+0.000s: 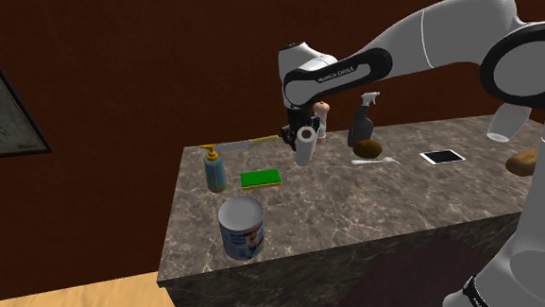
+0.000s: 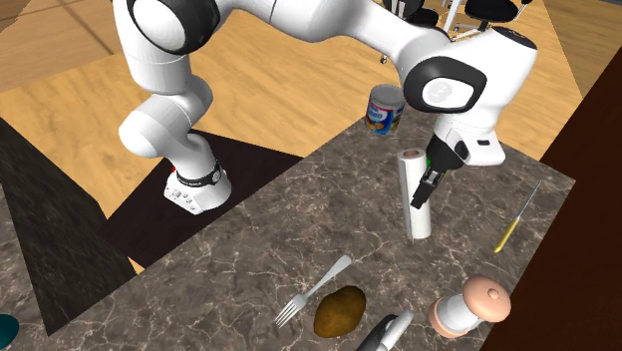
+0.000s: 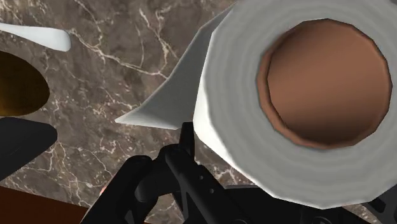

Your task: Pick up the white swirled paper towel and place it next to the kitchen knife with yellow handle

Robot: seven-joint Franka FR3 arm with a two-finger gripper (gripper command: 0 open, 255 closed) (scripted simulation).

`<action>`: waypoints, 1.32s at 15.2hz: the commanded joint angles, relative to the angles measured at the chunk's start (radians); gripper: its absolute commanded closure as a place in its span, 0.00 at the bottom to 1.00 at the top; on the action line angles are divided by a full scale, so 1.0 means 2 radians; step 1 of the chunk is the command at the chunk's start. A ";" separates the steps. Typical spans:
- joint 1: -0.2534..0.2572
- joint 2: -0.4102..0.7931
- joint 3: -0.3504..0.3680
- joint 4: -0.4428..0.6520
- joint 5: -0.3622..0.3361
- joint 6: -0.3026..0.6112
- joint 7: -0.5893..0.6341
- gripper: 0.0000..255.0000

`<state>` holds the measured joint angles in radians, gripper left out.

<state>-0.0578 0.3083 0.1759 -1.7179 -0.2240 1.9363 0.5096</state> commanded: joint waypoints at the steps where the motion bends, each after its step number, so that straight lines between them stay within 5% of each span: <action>1: -0.001 0.007 -0.001 -0.011 -0.001 0.012 0.002 1.00; 17: 0.000 0.028 -0.003 -0.035 -0.009 0.055 0.012 1.00; 18: -0.001 0.031 -0.003 -0.030 -0.010 0.054 0.011 0.00; 20: 0.000 0.031 -0.003 -0.028 -0.010 0.052 0.012 0.00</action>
<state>-0.0581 0.3686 0.1693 -1.7742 -0.2436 2.0400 0.5332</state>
